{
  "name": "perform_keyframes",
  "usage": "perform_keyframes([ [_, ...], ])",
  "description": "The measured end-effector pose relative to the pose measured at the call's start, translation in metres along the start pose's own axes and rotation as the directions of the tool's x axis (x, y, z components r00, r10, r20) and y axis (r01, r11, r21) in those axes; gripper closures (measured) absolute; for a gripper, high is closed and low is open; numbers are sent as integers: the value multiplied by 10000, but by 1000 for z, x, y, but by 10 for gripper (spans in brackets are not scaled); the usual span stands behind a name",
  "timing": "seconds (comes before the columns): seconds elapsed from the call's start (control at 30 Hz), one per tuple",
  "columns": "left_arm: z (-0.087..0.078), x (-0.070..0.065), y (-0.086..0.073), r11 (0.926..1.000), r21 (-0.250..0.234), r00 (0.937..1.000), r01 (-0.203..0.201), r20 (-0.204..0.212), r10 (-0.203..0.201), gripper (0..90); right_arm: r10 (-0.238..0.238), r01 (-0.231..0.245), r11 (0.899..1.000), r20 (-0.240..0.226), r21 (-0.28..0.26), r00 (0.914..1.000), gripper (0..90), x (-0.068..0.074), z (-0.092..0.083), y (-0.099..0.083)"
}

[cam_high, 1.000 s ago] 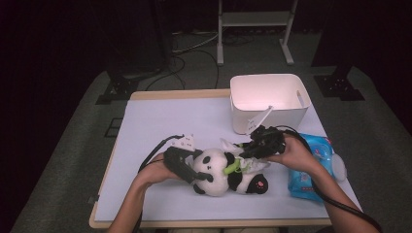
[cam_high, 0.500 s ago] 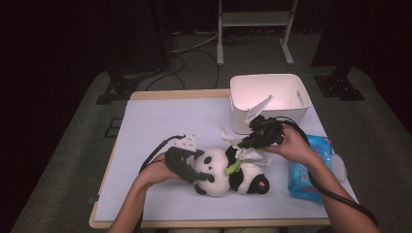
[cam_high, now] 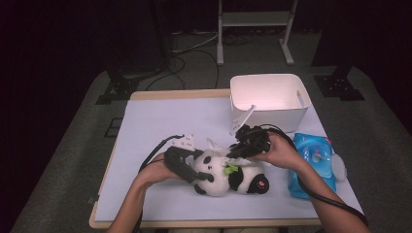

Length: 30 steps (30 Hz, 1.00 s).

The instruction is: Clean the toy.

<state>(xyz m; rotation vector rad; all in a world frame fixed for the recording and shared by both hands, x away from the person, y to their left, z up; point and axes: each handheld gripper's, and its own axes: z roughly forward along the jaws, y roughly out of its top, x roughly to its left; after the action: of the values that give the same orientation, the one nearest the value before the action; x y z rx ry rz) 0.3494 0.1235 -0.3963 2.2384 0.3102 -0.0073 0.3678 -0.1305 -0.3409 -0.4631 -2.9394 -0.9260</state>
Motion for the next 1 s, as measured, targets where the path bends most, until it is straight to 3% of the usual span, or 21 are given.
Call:
perform_keyframes([
  [0.17,-2,-2,3,9999,-119,10000,5,23,-5,102,226,-231,9993,-185,-293,9996,833,1,-6,-11],
  [0.57,-14,-5,8,9981,-616,10000,-11,32,13,102,218,-223,9974,-79,-692,9997,833,5,-17,-28],
  [0.7,-16,-3,6,9991,-343,9995,229,-190,-236,82,201,-198,9975,29,-683,9998,833,5,-20,-32],
  [0.77,-12,0,3,9981,-337,9986,523,117,-519,82,337,-331,9964,54,-779,9994,833,4,-25,-37],
  [0.8,-12,0,3,9981,-337,9986,523,117,-519,83,306,-303,9961,30,-825,9995,833,3,-25,-38],
  [0.87,-7,-1,4,9983,-345,9975,477,535,-458,100,336,-332,9958,33,-847,9994,833,3,-26,-39],
  [1.0,-5,-3,7,9988,-297,9979,397,531,-381,160,395,-388,9962,74,-781,9992,827,4,-26,-35],
])
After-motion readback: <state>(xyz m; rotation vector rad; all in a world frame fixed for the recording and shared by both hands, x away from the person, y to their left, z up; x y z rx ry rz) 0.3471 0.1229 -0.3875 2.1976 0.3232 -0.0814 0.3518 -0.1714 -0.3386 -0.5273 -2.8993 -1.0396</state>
